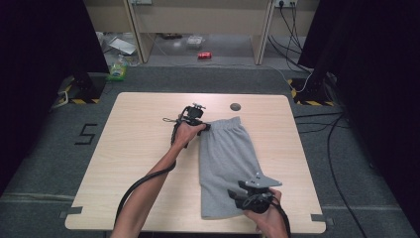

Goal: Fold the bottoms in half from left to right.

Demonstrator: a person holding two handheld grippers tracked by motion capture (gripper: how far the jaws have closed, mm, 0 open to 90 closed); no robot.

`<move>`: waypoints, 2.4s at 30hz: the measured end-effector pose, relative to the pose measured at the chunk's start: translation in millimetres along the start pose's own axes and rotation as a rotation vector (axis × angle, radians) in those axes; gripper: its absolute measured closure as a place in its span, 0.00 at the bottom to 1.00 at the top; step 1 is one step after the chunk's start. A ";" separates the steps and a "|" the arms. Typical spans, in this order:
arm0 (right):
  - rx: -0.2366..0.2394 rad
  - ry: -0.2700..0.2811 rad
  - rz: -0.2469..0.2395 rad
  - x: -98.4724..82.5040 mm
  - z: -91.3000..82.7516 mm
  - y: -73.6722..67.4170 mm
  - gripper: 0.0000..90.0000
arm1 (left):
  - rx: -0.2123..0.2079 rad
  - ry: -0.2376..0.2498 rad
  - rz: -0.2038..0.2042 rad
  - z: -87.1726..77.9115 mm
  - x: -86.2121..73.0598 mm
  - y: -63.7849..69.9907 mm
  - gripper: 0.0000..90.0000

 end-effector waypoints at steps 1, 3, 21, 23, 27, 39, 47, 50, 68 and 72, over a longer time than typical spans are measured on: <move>0.017 0.001 -0.008 -0.1 3.8 -6.1 0.52 | 0.009 -0.005 0.013 -0.3 1.3 1.6 0.65; 0.049 -0.011 -0.030 0.0 11.3 -19.1 0.52 | 0.029 -0.004 0.031 0.2 3.0 4.0 0.69; 0.122 -0.144 -0.258 -17.3 58.3 -82.3 0.65 | 0.021 0.007 0.028 2.9 5.8 2.2 0.76; 0.111 -0.133 -0.260 -17.9 58.0 -79.7 0.75 | 0.022 0.007 0.030 3.1 6.2 2.4 0.76; 0.094 -0.135 -0.285 -16.0 58.1 -75.5 0.90 | 0.025 0.011 0.037 3.1 6.8 2.6 0.77; 0.183 -0.115 -0.297 -3.0 76.0 -95.8 0.92 | 0.032 0.009 0.054 -5.9 6.0 -11.5 0.85; 0.237 -0.102 -0.327 11.0 96.4 -115.0 0.92 | 0.059 -0.016 0.047 -18.7 -0.8 -36.1 0.86; 0.255 -0.103 -0.313 15.5 102.8 -122.4 0.92 | 0.060 -0.016 0.042 -22.5 -4.1 -45.7 0.86; 0.321 -0.115 -0.270 30.0 136.7 -143.7 0.77 | 0.077 -0.012 0.006 -33.3 -13.0 -75.9 0.84; 0.341 -0.112 -0.246 31.5 134.5 -147.2 0.64 | 0.070 -0.007 0.000 -35.4 -13.3 -76.6 0.81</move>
Point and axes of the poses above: each handheld gripper's, and its own axes: z roughly forward along the jaws, x roughly out of its top, y roughly to its right, the point moved 3 cm from there along z, roughly forward along the jaws, and after that the axes turned 2 degrees about x, right-handed, at the moved point
